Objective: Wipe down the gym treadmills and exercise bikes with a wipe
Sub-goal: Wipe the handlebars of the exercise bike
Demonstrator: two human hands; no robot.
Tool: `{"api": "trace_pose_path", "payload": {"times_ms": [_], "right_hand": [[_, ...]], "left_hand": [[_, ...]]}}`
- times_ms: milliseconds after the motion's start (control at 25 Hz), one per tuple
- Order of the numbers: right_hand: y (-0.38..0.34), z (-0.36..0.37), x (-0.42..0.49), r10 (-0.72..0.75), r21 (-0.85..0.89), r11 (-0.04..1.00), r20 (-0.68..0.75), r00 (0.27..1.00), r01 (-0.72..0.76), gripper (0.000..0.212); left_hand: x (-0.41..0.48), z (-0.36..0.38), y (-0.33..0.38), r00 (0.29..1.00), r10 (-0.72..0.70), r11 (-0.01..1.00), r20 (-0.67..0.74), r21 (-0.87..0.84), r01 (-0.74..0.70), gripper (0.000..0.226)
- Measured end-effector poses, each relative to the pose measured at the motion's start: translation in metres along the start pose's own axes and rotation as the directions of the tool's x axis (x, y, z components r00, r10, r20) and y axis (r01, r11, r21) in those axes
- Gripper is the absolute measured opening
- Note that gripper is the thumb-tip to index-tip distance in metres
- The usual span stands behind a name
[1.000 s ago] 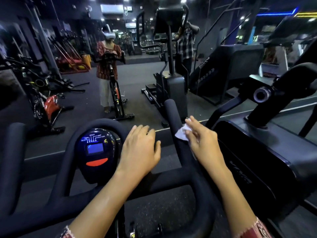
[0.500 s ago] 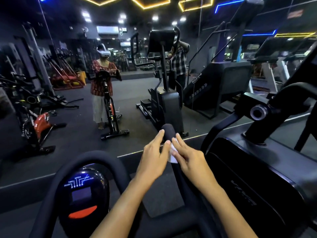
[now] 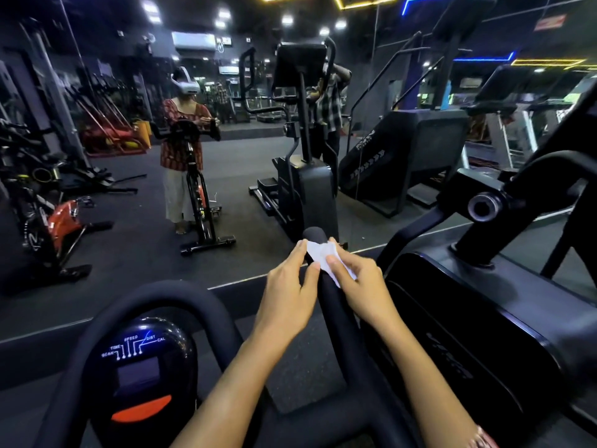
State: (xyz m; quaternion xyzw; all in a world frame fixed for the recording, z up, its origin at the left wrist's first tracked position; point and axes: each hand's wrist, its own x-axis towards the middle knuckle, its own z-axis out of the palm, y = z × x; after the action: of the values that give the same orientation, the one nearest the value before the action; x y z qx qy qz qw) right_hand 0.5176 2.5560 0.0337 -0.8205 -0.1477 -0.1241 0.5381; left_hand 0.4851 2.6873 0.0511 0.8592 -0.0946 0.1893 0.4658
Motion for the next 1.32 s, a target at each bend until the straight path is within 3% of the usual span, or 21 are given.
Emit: {"api": "trace_pose_path", "payload": {"times_ms": [120,160,280,320,360,440,480,760,840,880,1000,1120,1240,1320], "right_hand": [[0.020,-0.026,-0.022,0.066,-0.070,0.996,0.172,0.983,-0.055,0.023],[0.017,-0.032,-0.024,0.056,-0.089,0.995,0.156,0.986,-0.042,0.022],[-0.006,-0.026,-0.008,-0.104,-0.154,0.986,-0.243,0.964,0.067,0.025],[-0.014,-0.017,0.002,-0.195,-0.209,0.968,-0.290,0.937,0.137,0.030],[-0.020,-0.006,0.012,-0.273,-0.256,0.944,-0.248,0.929,0.209,0.033],[-0.013,0.014,0.018,-0.324,-0.313,0.896,0.028,0.946,0.316,0.039],[-0.008,0.018,0.014,-0.331,-0.326,0.881,0.098,0.939,0.344,0.042],[0.005,-0.005,-0.020,-0.471,-0.309,0.849,-0.072,0.879,0.430,0.034],[-0.006,-0.008,-0.001,-0.435,-0.298,0.880,-0.191,0.880,0.370,0.031],[-0.013,-0.008,0.011,-0.359,-0.239,0.920,-0.193,0.913,0.311,0.031],[-0.014,0.003,0.023,-0.071,0.011,0.997,0.001,0.997,0.071,0.036],[0.004,-0.010,-0.007,-0.010,0.046,0.999,-0.002,1.000,0.010,0.031],[0.015,-0.038,-0.038,0.065,0.062,0.995,0.174,0.983,-0.077,0.028],[0.012,-0.042,-0.034,0.058,0.128,0.989,0.095,0.994,-0.070,0.028]], "left_hand": [[0.000,0.000,0.003,0.999,-0.030,0.999,0.021,0.017,0.029,0.048],[-0.001,0.000,0.003,0.999,-0.024,1.000,0.026,0.020,0.023,0.048],[-0.002,0.000,0.004,1.000,-0.022,1.000,0.004,0.020,0.022,0.047],[-0.002,-0.001,0.004,1.000,-0.023,0.999,-0.014,0.022,0.023,0.047],[-0.002,-0.001,0.003,0.999,-0.023,1.000,-0.033,0.016,0.024,0.046],[-0.002,0.000,0.003,0.997,-0.038,0.999,-0.066,-0.017,0.037,0.045],[-0.002,-0.001,0.003,0.995,-0.061,0.998,-0.073,-0.031,0.059,0.045],[-0.001,0.000,0.001,0.997,-0.069,0.997,0.021,0.022,0.068,0.048],[-0.001,0.000,-0.001,0.997,-0.035,0.996,0.070,0.085,0.028,0.053],[-0.001,0.001,-0.002,0.996,-0.020,0.993,0.089,0.122,0.009,0.056],[-0.003,0.004,-0.004,0.991,-0.023,0.982,0.134,0.189,-0.002,0.063],[-0.005,0.005,-0.004,0.987,-0.035,0.974,0.156,0.227,-0.001,0.063],[-0.004,0.006,-0.004,0.987,-0.019,0.974,0.157,0.225,-0.017,0.063],[-0.003,0.007,-0.006,0.988,-0.011,0.972,0.153,0.235,-0.026,0.062]]}}
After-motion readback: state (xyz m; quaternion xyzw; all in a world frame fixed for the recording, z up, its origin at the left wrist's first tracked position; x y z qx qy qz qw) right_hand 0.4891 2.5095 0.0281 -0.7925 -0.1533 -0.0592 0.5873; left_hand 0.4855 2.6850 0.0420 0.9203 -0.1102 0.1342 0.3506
